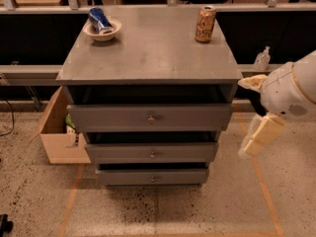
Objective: Open top drawer
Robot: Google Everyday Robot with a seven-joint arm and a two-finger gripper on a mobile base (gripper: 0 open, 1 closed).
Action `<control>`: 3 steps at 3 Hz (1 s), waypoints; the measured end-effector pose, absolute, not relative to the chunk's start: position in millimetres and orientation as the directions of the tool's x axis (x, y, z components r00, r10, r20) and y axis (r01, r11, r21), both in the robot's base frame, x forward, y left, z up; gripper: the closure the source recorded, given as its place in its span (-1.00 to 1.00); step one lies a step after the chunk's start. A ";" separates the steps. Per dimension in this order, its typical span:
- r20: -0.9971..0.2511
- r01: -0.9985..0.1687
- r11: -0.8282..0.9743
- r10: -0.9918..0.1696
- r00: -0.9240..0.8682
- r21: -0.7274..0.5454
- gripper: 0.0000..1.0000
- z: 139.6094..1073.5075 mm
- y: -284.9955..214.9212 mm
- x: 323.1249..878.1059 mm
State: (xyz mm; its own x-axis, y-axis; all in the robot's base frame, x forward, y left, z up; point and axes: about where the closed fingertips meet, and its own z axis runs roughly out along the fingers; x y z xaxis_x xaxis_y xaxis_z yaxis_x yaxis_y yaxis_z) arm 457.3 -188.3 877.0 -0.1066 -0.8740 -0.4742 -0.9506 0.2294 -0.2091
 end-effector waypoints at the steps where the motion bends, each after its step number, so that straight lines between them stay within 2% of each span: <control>1: -0.483 -0.962 0.119 -0.876 0.014 -0.244 -1.00 845.0 -166.6 469.8; 3: -0.439 -0.962 0.057 -0.896 0.068 -0.266 -1.00 808.3 -152.6 490.7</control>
Offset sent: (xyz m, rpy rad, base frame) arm 0.0546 0.0489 -0.1082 -0.0852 -0.0647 0.2341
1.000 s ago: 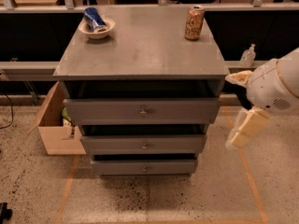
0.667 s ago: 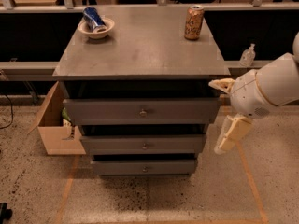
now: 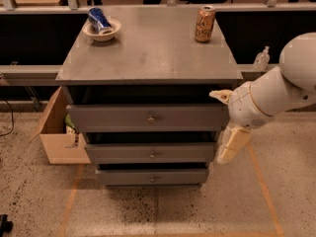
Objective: Open top drawer
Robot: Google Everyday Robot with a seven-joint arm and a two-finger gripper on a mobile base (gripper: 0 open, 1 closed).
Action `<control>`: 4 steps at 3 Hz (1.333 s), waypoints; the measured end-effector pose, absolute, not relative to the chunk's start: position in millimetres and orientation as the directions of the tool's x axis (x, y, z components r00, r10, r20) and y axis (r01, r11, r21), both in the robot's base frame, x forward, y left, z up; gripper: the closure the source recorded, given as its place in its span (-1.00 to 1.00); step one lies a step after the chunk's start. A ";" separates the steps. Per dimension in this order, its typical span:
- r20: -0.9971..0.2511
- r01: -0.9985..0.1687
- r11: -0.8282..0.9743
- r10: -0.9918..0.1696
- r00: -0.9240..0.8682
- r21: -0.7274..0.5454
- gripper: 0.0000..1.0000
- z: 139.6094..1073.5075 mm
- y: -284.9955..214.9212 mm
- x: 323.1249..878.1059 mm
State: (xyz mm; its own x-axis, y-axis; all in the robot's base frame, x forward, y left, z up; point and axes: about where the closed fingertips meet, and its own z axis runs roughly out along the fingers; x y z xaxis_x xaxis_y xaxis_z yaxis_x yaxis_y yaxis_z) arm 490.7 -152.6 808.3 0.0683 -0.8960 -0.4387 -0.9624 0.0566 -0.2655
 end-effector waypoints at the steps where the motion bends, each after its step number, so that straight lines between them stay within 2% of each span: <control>1: -0.415 -0.964 0.102 -0.910 0.010 -0.247 -1.00 785.1 -160.3 498.8; 4: -0.305 -0.948 0.171 -0.949 -0.085 -0.267 -1.00 733.5 -167.8 553.7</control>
Offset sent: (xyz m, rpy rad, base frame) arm 0.0443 -0.0190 -0.0721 -0.1337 0.0411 -0.1460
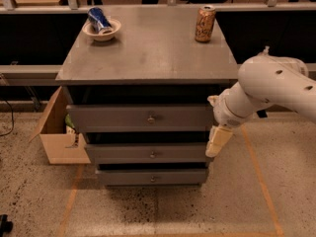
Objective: Open top drawer
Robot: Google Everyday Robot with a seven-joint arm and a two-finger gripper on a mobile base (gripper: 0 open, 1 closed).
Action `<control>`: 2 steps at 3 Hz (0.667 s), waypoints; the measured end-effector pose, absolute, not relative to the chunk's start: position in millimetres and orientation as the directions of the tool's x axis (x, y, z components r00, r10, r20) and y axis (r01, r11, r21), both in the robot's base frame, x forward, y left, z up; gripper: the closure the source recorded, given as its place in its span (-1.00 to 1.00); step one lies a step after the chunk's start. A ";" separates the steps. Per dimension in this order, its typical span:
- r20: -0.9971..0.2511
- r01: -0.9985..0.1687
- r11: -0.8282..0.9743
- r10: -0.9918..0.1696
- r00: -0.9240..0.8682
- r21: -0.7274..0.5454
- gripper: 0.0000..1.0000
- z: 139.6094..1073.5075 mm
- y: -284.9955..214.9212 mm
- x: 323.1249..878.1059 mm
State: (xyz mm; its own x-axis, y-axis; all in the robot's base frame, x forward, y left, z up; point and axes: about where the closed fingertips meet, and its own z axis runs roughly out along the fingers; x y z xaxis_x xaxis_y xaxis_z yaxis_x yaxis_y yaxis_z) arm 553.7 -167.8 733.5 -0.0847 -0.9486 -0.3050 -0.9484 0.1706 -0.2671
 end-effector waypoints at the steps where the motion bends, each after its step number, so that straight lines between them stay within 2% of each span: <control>1: -0.301 -0.943 0.180 -0.949 -0.092 -0.279 -1.00 721.3 -168.8 571.6; 2: -0.305 -0.943 0.159 -0.950 -0.066 -0.291 -1.00 712.9 -162.2 593.2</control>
Offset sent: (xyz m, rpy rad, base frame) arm 0.0671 0.0125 -0.0276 0.0019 -0.0481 0.0392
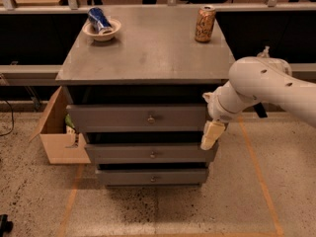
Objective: Open top drawer
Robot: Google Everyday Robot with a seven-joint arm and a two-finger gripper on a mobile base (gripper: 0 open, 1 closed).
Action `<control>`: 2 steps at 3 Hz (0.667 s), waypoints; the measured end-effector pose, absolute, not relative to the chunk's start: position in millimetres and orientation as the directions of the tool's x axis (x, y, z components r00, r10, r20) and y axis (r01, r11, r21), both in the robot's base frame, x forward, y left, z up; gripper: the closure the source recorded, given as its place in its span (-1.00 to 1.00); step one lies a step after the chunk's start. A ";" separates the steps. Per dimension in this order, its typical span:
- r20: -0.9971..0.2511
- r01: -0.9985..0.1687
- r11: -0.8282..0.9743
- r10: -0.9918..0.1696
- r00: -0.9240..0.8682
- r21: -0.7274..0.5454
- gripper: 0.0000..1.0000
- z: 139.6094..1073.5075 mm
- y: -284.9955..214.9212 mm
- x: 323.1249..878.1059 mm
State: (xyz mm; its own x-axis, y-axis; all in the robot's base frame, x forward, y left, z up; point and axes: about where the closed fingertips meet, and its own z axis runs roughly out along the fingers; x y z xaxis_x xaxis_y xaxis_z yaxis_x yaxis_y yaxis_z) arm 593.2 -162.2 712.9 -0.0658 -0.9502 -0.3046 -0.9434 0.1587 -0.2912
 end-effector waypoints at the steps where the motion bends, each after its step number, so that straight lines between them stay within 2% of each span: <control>1: -0.314 -0.949 0.143 -0.948 -0.049 -0.283 -1.00 699.8 -160.6 607.1; 2: -0.316 -0.953 0.117 -0.948 -0.023 -0.279 -1.00 687.9 -159.3 620.3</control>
Offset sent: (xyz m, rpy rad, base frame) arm 0.0439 0.0022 -0.0364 0.0161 0.0101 0.0781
